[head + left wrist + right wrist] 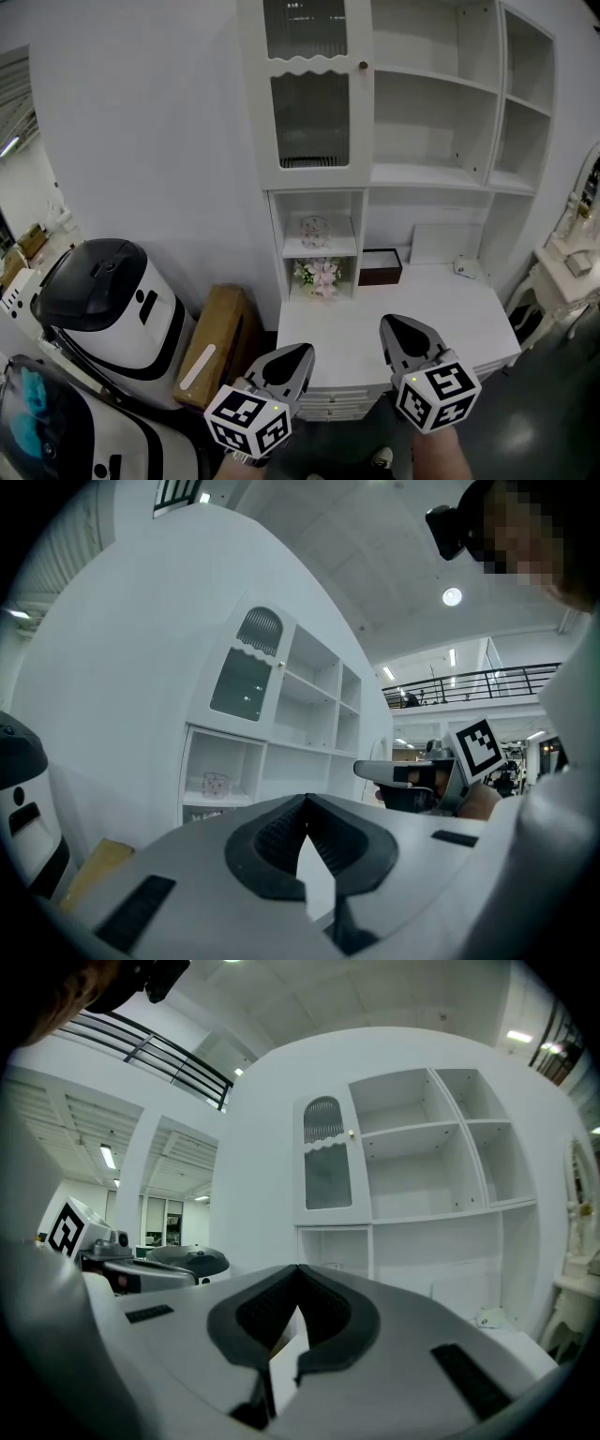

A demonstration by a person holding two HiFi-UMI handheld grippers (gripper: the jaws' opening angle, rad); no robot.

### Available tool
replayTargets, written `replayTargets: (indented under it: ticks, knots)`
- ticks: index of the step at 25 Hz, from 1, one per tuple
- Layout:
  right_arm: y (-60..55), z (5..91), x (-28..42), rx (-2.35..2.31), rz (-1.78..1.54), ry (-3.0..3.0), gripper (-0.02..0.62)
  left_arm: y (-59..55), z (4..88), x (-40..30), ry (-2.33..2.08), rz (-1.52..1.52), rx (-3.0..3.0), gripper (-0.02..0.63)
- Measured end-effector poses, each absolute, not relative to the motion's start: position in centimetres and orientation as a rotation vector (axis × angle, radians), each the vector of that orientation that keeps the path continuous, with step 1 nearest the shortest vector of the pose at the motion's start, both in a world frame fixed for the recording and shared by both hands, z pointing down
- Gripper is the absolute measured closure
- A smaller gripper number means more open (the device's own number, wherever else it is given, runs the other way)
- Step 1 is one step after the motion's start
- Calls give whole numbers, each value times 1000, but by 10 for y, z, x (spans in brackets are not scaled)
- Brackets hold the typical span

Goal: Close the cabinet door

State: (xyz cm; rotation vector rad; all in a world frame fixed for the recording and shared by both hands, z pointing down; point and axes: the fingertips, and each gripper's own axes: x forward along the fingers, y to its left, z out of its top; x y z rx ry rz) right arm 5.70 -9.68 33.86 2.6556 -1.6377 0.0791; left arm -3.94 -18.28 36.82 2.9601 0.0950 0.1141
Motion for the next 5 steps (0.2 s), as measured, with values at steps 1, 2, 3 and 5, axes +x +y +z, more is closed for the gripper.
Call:
replayTargets:
  ticks: [1,2,3,5]
  knots:
    - [-96,339,58,2657,81,-1638,591,-182,369,-39,96,116,2961,603]
    - [-96,340,58,2659,81,-1637,591,-182,370,-38,99,118,2961,603]
    - [-96,340,59,2660,81,-1637,591,-182,370,-37,101,120,2962,603]
    - [-95,341,60,2663,81,-1635,591,-182,371,-35,105,122,2963,603]
